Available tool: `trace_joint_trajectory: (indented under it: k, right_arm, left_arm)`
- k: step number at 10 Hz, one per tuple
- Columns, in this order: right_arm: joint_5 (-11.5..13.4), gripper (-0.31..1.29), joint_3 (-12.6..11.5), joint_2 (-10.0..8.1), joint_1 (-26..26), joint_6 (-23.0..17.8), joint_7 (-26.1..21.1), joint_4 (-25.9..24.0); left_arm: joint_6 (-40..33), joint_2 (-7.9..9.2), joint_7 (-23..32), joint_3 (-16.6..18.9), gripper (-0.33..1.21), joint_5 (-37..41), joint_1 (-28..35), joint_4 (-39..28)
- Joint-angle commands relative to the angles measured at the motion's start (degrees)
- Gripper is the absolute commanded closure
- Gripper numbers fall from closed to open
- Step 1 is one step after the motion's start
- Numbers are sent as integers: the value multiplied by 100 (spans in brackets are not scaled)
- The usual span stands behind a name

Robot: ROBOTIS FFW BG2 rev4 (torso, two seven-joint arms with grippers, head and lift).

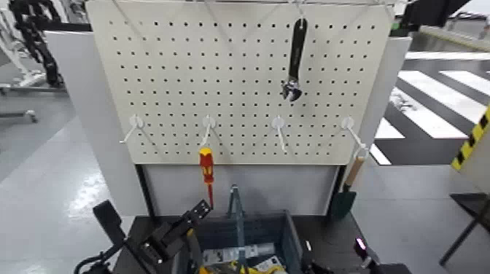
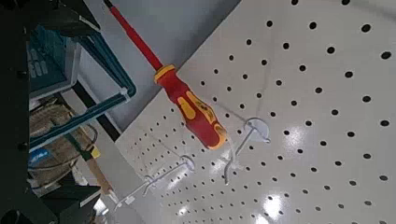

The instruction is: Grasp the handle of the crate.

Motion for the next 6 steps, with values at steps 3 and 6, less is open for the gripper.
trace_joint_trajectory:
  k: [3,6]
  right_arm:
    - [-49,15,-58,19,178,-3,-2,-25]
    - [-49,15,-111,19,266,-55,51,-16]
  left_arm:
    - [615,62,-121,-232,10,811,-458,544]
    - [1204,159,-103,-399,11,1549,-775,983]
